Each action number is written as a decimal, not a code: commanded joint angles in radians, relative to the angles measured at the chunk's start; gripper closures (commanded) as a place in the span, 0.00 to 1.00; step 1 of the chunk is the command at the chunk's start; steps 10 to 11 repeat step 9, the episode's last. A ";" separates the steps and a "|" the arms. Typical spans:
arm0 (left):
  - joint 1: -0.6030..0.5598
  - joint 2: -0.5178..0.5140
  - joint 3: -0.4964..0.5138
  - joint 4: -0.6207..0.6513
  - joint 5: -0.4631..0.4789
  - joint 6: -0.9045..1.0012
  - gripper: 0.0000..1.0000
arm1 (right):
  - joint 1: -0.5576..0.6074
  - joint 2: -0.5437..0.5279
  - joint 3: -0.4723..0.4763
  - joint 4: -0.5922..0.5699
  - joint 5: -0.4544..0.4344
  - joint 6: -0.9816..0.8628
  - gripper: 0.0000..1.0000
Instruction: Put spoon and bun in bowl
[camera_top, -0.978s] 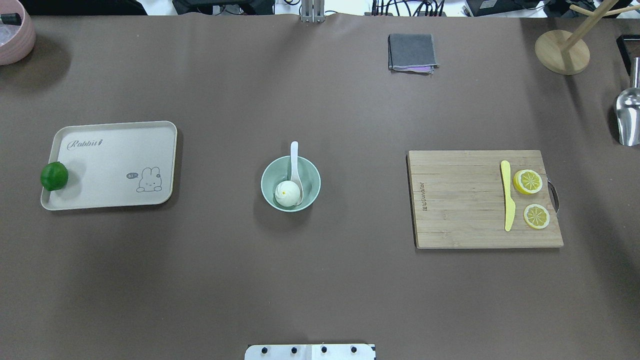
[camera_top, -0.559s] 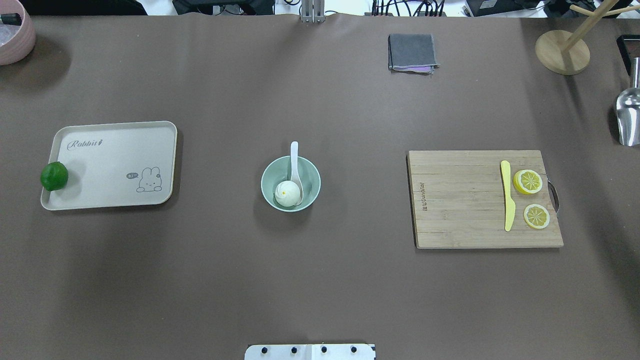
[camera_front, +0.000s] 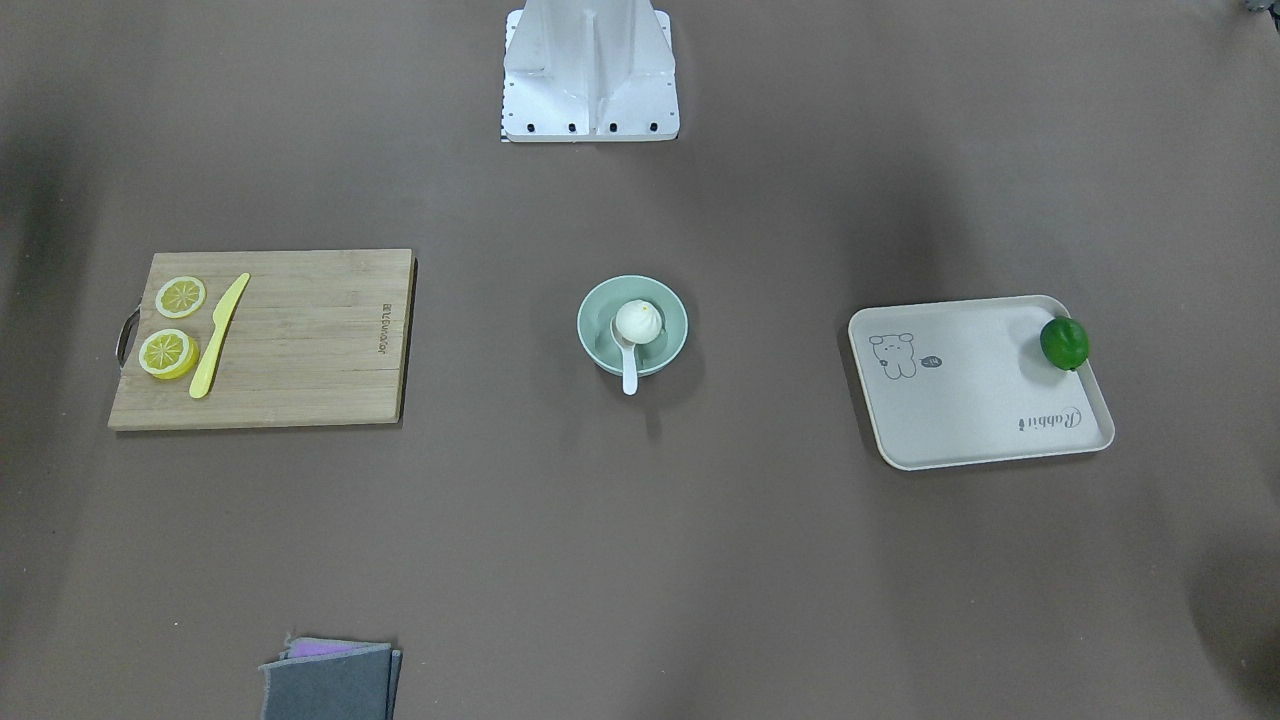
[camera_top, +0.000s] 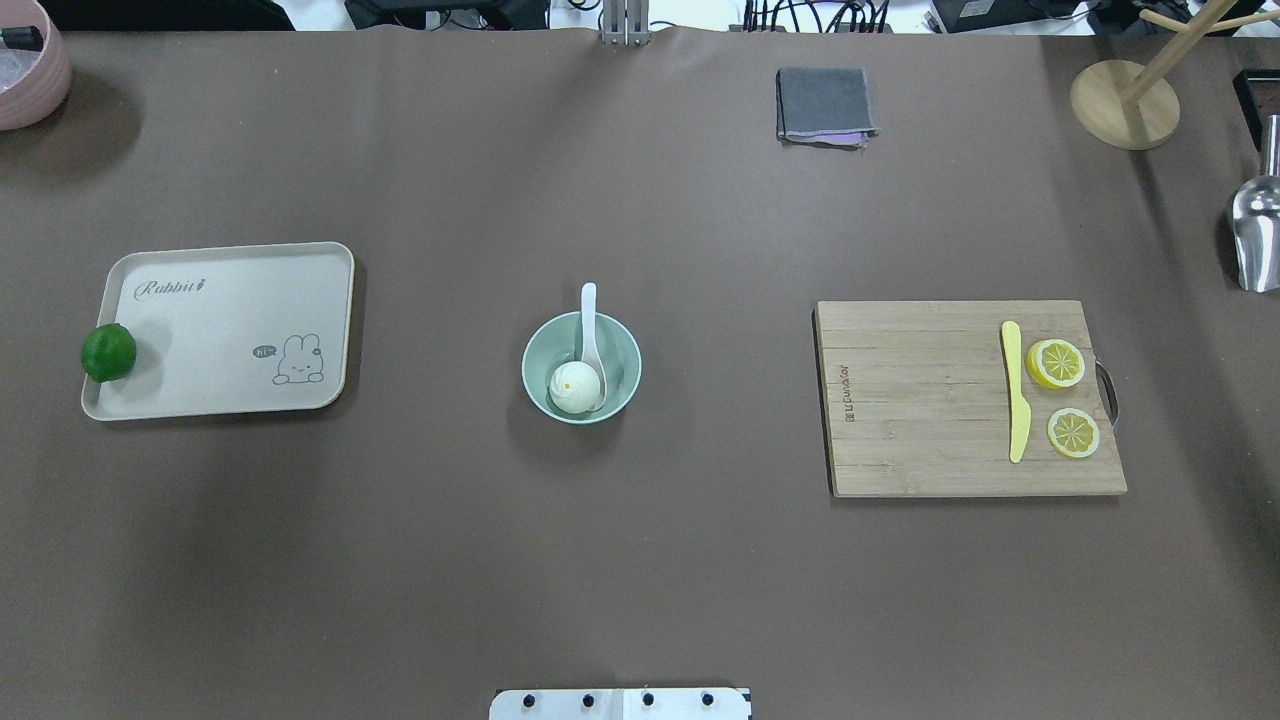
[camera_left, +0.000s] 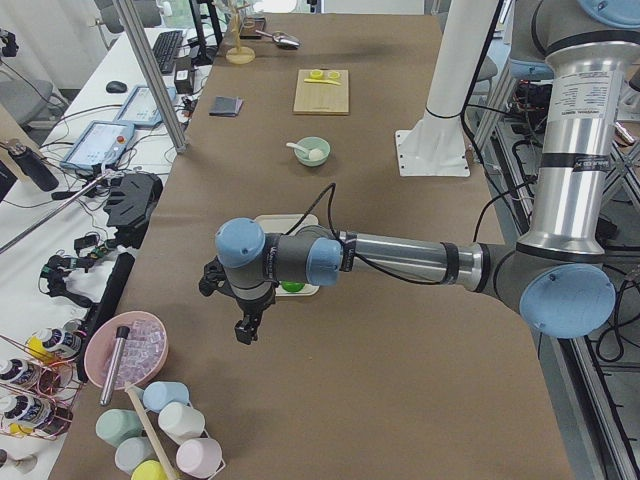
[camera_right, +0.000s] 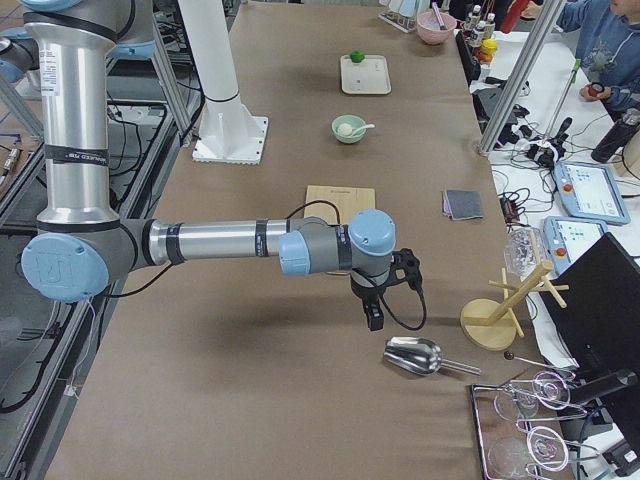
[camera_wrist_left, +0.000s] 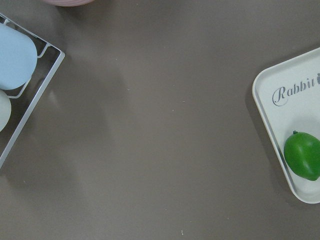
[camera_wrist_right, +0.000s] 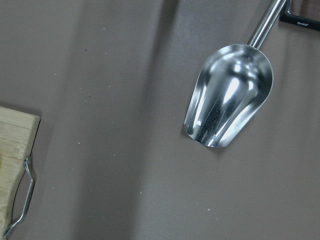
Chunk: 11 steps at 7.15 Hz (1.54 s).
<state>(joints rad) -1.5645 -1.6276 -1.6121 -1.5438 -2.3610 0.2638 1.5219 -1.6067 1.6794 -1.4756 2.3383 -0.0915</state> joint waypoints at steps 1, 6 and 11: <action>0.000 -0.006 -0.003 -0.006 0.002 0.005 0.02 | 0.001 -0.001 -0.012 0.004 0.001 -0.005 0.00; 0.000 -0.005 -0.022 -0.006 0.002 0.008 0.02 | 0.003 -0.002 -0.026 0.012 -0.004 -0.004 0.00; 0.000 -0.001 -0.022 -0.006 0.002 0.006 0.02 | 0.006 -0.001 -0.023 0.012 -0.004 -0.004 0.00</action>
